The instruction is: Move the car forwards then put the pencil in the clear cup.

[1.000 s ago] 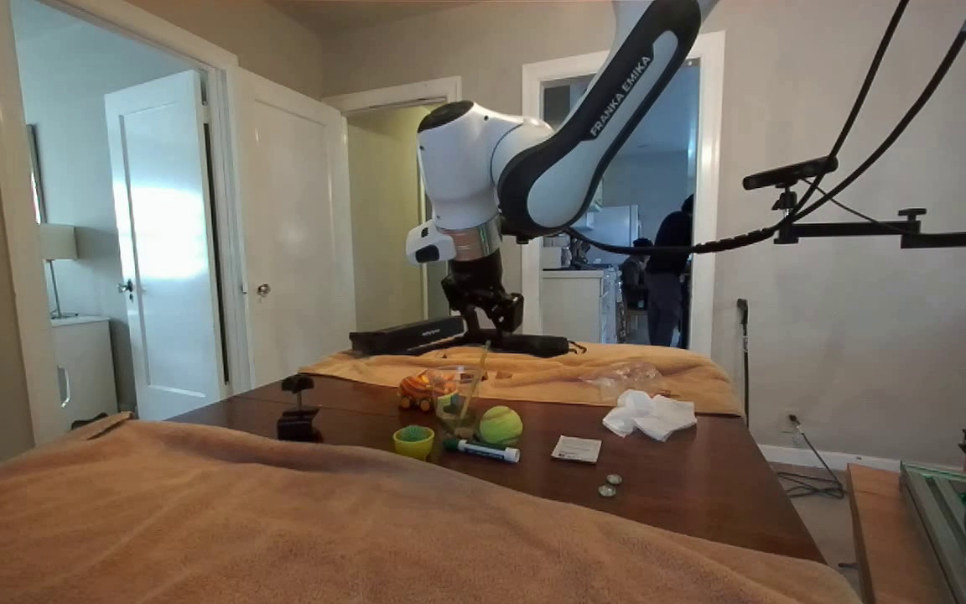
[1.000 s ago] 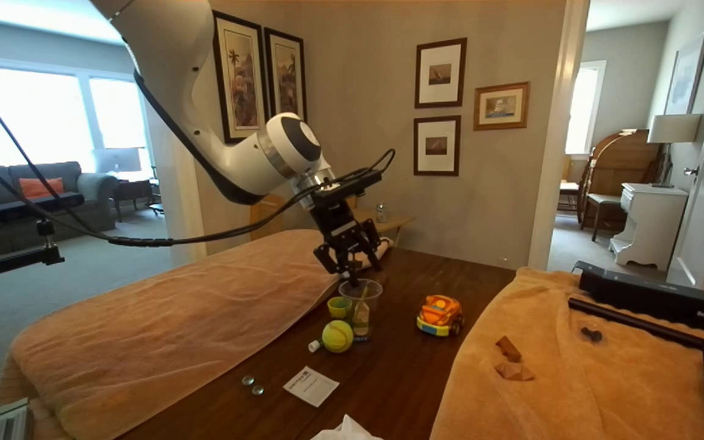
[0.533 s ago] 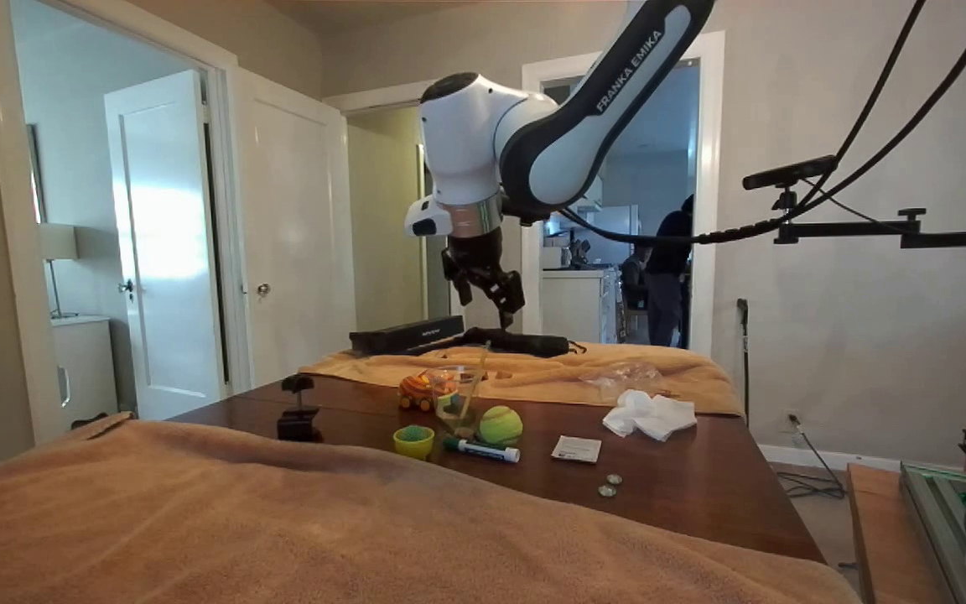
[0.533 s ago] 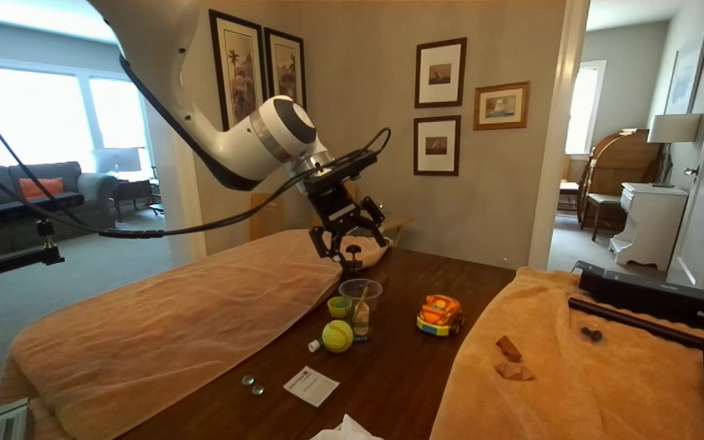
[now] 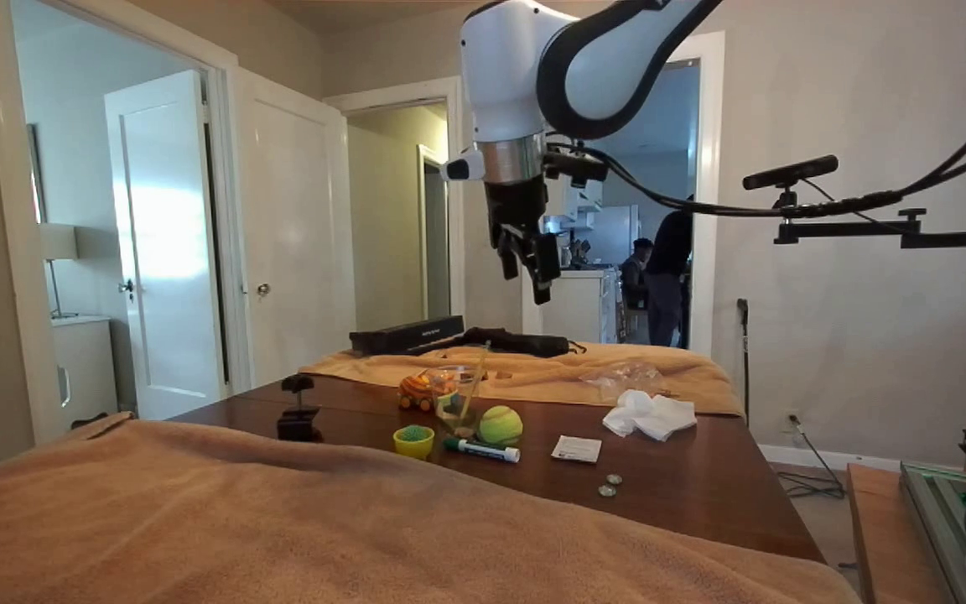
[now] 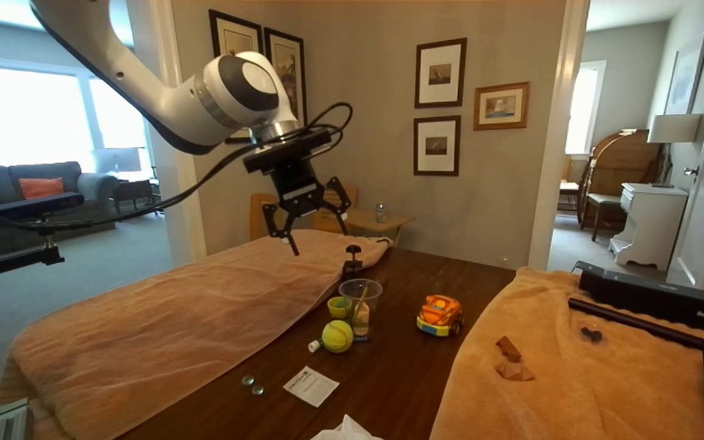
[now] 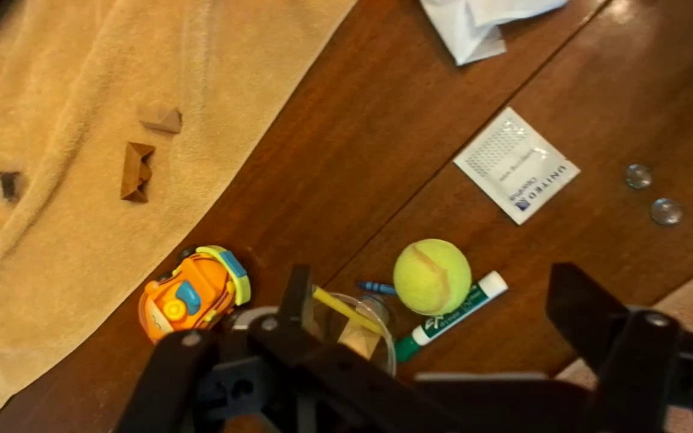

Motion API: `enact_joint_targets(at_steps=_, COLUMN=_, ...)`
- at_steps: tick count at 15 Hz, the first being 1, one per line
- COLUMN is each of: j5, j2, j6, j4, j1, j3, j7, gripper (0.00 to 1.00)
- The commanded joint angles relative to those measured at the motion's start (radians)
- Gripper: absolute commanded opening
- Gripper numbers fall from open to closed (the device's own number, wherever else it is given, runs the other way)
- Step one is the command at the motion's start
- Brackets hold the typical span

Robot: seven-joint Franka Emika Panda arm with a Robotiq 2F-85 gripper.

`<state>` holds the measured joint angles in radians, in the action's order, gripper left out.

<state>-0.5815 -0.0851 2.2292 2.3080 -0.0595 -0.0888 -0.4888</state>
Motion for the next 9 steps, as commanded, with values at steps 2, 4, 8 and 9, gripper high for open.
enact_joint_targets(at_steps=2, j5=0.261, j2=-0.264, j6=-0.007, j4=0.211, j1=-0.029, j3=0.031, j7=0.007, gripper=1.0)
enact_joint_targets(at_steps=4, j5=0.349, j2=-0.35, j6=0.005, j4=0.29, j1=-0.042, j3=0.051, j7=0.03, gripper=1.0)
enact_joint_targets(at_steps=8, j5=0.344, j2=-0.334, j6=-0.005, j4=0.282, j1=-0.043, j3=0.06, j7=0.029, gripper=1.0)
enact_joint_targets(at_steps=9, j5=0.349, j2=-0.352, j6=-0.005, j4=0.298, j1=-0.045, j3=0.063, j7=0.032, gripper=1.0)
